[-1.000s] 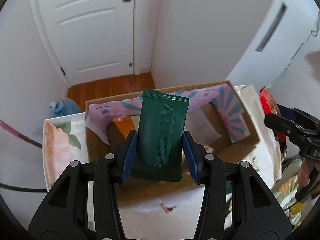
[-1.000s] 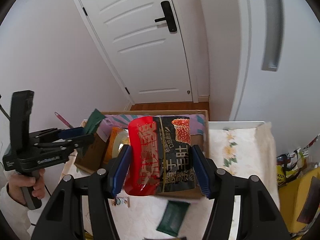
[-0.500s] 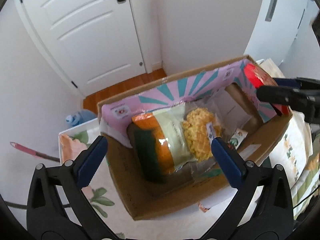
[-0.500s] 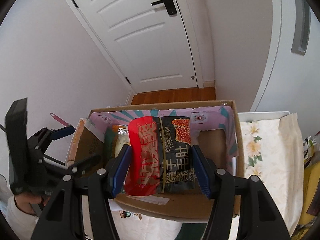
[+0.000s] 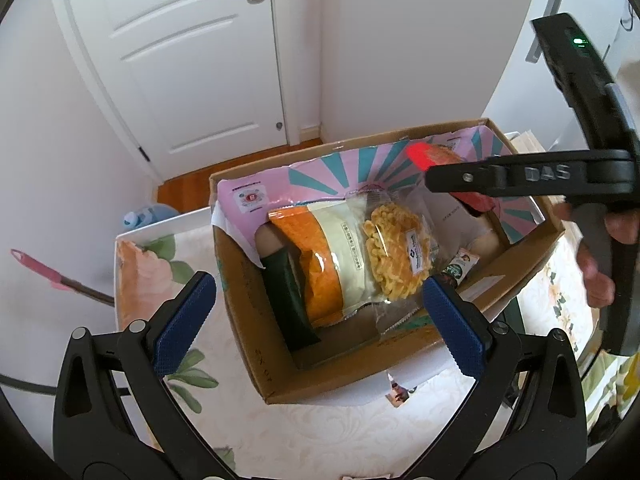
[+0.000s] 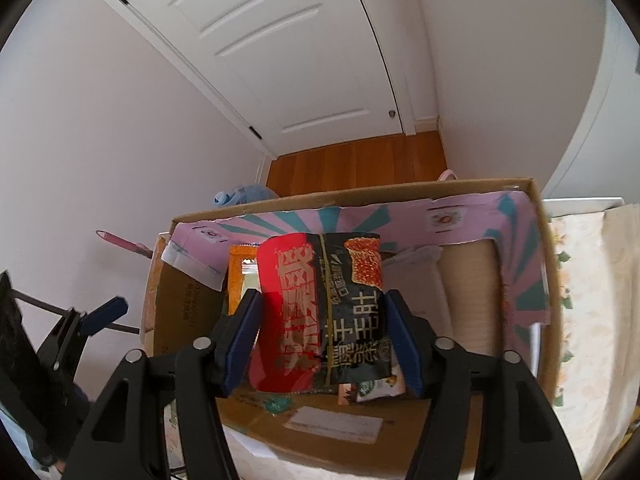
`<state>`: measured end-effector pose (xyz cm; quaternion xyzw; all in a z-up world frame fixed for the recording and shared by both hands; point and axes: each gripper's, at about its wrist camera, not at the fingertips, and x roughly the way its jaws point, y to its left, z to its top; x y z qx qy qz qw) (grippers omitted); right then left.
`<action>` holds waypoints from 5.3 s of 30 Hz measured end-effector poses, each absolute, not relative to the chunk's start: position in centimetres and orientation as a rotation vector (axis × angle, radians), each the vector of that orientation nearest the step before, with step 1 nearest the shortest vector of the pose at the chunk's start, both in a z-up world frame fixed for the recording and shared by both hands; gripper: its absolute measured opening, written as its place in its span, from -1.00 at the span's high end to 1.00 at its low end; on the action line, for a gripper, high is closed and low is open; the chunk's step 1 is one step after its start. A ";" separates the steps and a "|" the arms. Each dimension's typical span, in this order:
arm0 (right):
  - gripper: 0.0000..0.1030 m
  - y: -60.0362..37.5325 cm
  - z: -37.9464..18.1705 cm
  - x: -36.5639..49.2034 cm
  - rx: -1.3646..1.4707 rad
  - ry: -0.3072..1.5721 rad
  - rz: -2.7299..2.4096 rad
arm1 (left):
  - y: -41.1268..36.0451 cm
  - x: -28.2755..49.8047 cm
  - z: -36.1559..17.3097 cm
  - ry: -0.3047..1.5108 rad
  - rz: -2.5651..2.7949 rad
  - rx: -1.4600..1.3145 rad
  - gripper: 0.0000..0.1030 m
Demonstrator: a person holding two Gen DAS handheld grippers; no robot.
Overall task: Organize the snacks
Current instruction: 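Lower both packets into the box and open both tools, then withdraw both tools from the box toward the remaining snacks on the table, then grasp the brown-and-white sachet with the left tool while the right tool grasps the black-and-gold bar, then carry the sachet with the left tool while the right tool carries the black-and-gold bar to the box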
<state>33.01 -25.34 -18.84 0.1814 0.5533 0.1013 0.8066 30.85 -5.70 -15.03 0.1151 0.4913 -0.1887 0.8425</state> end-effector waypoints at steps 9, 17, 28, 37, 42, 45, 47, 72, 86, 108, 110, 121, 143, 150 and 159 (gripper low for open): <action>-0.82 -25.6 -18.3 31.6 0.386 1.131 0.146 | -5.4 29.9 -14.5 1.018 -0.414 0.223 -0.99; -0.82 -26.0 -15.9 28.9 0.393 1.086 0.147 | -5.4 28.6 -12.5 0.961 -0.420 0.238 -0.99; -0.82 -26.3 -12.1 24.6 0.350 1.004 0.174 | -4.3 24.3 -10.1 0.886 -0.377 0.224 -0.99; -0.82 -26.5 -9.9 18.7 0.242 0.970 0.165 | -4.1 18.7 -9.2 0.862 -0.338 0.190 -0.99; -0.82 -26.9 -9.5 15.3 0.193 0.951 0.137 | -4.3 15.8 -9.3 0.859 -0.340 0.185 -0.99; -0.82 -27.2 -9.2 13.2 0.185 0.925 0.104 | -4.5 14.8 -9.8 0.874 -0.374 0.195 -0.99; -0.82 -27.4 -9.0 12.0 0.191 0.908 0.068 | -4.7 14.3 -10.2 0.877 -0.408 0.221 -0.99; -0.81 -25.0 -22.4 7.0 0.456 1.049 -0.460 | -8.6 18.1 -25.7 1.027 -0.931 0.591 -0.35; -0.75 -24.8 -26.0 7.5 0.502 1.077 -0.572 | -10.7 19.8 -28.3 1.050 -0.982 0.658 0.01; -0.19 -25.2 -27.7 8.0 0.473 1.108 -0.644 | -11.0 20.6 -27.0 1.076 -0.942 0.607 0.58; -0.16 -25.1 -27.8 8.1 0.458 1.107 -0.649 | -11.1 20.5 -26.9 1.075 -0.942 0.599 0.58; 0.28 -24.8 -27.5 8.3 0.389 1.094 -0.588 | -11.0 20.1 -26.5 1.083 -0.940 0.568 0.58; 0.35 -28.5 -21.2 7.4 0.380 0.973 -0.398 | -12.5 17.4 -18.5 1.016 -0.780 0.382 0.58; 0.35 -29.4 -15.6 9.3 0.294 0.898 -0.220 | -12.5 17.6 -13.2 0.943 -0.638 0.232 0.58; 0.35 -29.5 -10.6 15.0 0.201 0.853 0.042 | -12.0 21.2 -10.0 0.909 -0.490 0.117 0.58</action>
